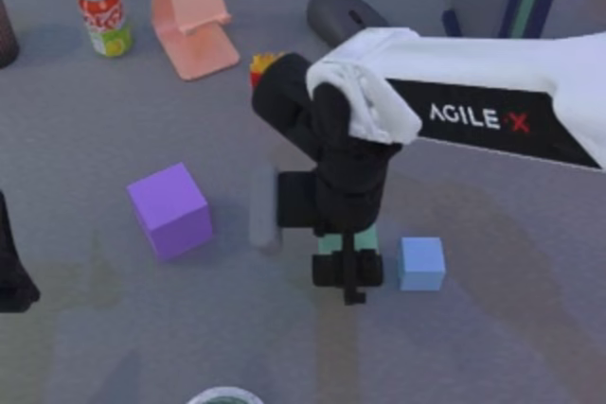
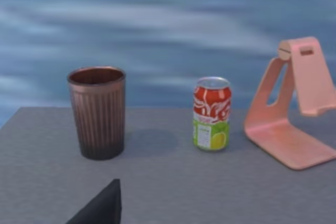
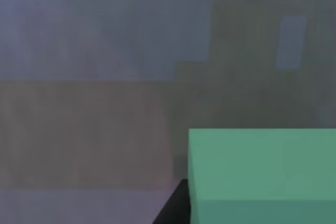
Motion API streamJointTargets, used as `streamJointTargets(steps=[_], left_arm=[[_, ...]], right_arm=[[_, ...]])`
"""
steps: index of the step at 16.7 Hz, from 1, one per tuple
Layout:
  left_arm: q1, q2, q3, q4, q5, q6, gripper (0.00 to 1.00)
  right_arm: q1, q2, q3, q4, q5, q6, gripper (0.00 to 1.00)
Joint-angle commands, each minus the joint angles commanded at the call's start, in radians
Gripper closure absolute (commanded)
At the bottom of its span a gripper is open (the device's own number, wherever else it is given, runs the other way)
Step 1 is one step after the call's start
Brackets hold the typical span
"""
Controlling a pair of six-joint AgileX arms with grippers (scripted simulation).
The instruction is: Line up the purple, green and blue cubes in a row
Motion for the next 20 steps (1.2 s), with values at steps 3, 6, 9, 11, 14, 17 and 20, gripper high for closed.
streamJointTargets(steps=[3, 6, 9, 11, 14, 17, 20], left_arm=[[0.000, 0.000, 0.000, 0.000, 0.000, 0.000, 0.00], [0.000, 0.000, 0.000, 0.000, 0.000, 0.000, 0.00], [0.000, 0.000, 0.000, 0.000, 0.000, 0.000, 0.00], [0.000, 0.000, 0.000, 0.000, 0.000, 0.000, 0.00], [0.000, 0.000, 0.000, 0.000, 0.000, 0.000, 0.00], [0.000, 0.000, 0.000, 0.000, 0.000, 0.000, 0.00], [0.000, 0.000, 0.000, 0.000, 0.000, 0.000, 0.00]], right_arm=[[0.000, 0.000, 0.000, 0.000, 0.000, 0.000, 1.00], [0.000, 0.000, 0.000, 0.000, 0.000, 0.000, 0.77], [0.000, 0.000, 0.000, 0.000, 0.000, 0.000, 0.55], [0.000, 0.000, 0.000, 0.000, 0.000, 0.000, 0.40], [0.000, 0.000, 0.000, 0.000, 0.000, 0.000, 0.17], [0.000, 0.000, 0.000, 0.000, 0.000, 0.000, 0.00], [0.000, 0.000, 0.000, 0.000, 0.000, 0.000, 0.00]])
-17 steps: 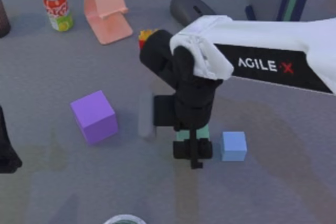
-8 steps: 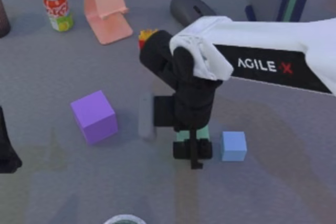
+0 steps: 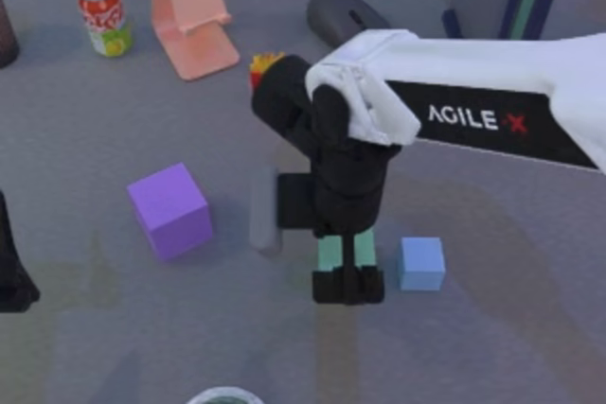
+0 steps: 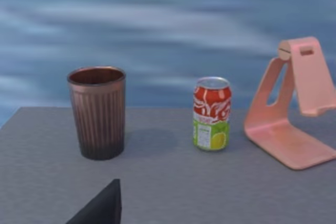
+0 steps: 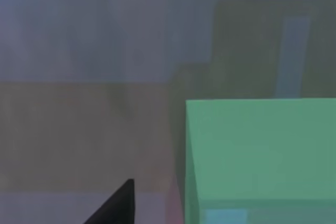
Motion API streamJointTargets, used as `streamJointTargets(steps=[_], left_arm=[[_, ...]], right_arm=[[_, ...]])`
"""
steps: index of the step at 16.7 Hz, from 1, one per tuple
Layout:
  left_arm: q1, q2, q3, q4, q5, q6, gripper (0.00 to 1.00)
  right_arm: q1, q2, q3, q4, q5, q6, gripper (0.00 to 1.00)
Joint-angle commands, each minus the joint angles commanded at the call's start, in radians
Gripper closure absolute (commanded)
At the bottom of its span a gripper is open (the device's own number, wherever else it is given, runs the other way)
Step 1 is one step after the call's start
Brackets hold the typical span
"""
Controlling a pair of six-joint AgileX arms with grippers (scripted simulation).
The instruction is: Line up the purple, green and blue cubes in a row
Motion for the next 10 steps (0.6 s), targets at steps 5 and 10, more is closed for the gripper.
streamJointTargets(steps=[5, 10], left_arm=[[0.000, 0.000, 0.000, 0.000, 0.000, 0.000, 0.00], [0.000, 0.000, 0.000, 0.000, 0.000, 0.000, 0.00]], right_arm=[[-0.001, -0.001, 0.000, 0.000, 0.000, 0.000, 0.00], [0.005, -0.025, 0.092, -0.121, 0.000, -0.005, 0.00]])
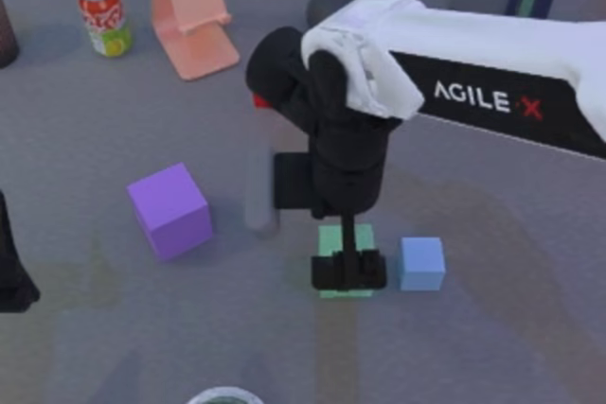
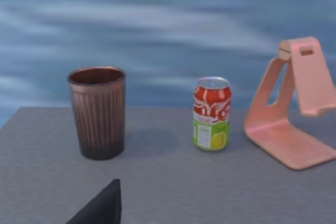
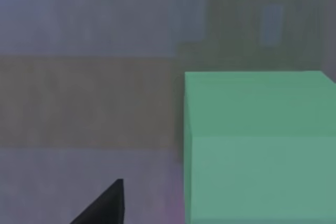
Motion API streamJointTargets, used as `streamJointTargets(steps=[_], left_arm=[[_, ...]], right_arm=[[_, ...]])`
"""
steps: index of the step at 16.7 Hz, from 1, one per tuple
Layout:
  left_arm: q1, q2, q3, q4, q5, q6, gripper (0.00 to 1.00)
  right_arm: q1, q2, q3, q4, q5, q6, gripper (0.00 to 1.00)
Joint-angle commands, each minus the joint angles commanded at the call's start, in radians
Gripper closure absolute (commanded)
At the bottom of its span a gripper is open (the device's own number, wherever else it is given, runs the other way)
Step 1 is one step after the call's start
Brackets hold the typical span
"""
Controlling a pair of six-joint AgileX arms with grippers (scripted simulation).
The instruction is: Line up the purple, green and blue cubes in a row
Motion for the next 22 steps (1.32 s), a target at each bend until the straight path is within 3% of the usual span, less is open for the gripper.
streamJointTargets(steps=[4, 11, 16, 22], left_arm=[[0.000, 0.000, 0.000, 0.000, 0.000, 0.000, 0.00], [-0.008, 0.028, 0.027, -0.020, 0.001, 0.012, 0.00], [-0.058, 0.263, 0.248, -0.175, 0.003, 0.106, 0.00], [-0.151, 0.833, 0.670, -0.490, 0.001, 0.290, 0.00]], right_arm=[[0.001, -0.033, 0.090, -0.121, -0.001, 0.001, 0.00], [-0.019, -0.062, 0.066, -0.098, -0.004, 0.013, 0.00], [-0.129, -0.316, -0.134, 0.075, -0.026, 0.100, 0.00], [-0.341, -0.908, -0.602, 0.401, -0.052, 0.302, 0.00]])
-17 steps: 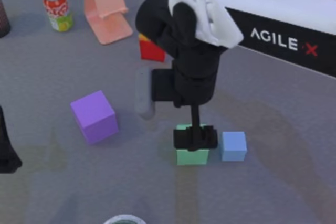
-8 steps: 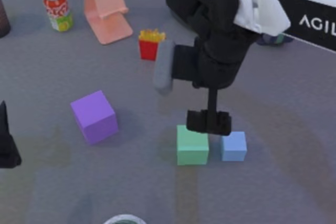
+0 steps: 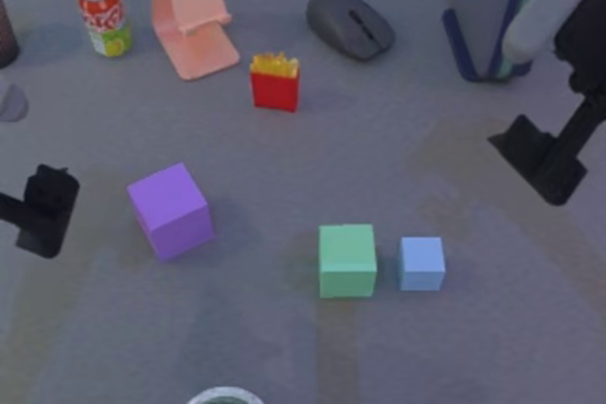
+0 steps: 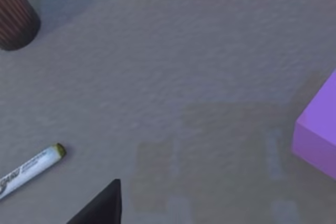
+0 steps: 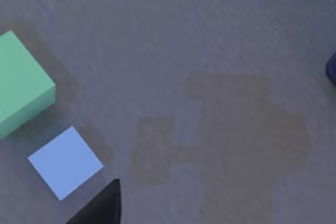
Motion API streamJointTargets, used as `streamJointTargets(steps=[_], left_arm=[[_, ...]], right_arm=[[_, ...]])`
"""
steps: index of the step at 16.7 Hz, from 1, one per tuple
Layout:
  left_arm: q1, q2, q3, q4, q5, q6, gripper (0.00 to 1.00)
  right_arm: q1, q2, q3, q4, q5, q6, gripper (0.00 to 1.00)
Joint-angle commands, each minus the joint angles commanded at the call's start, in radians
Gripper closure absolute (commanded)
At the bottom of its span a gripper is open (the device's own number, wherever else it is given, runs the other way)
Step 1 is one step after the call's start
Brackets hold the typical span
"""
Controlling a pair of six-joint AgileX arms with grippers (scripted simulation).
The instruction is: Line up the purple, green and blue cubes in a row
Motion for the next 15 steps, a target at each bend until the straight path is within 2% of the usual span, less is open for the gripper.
streamJointTargets(steps=[4, 8, 12, 15], left_arm=[[-0.069, 0.422, 0.296, -0.231, 0.000, 0.133, 0.00], [-0.129, 0.755, 0.558, -0.430, 0.001, 0.250, 0.00], [-0.175, 1.013, 0.770, -0.575, 0.001, 0.339, 0.00], [-0.197, 1.130, 0.871, -0.639, 0.000, 0.380, 0.00]], right_arm=[[-0.154, -0.446, -0.391, 0.232, -0.003, 0.171, 0.00], [-0.280, -0.832, -0.745, 0.440, 0.012, 0.323, 0.00], [-0.364, -1.115, -1.005, 0.608, 0.037, 0.435, 0.00], [-0.401, -1.250, -1.122, 0.696, 0.053, 0.491, 0.00]])
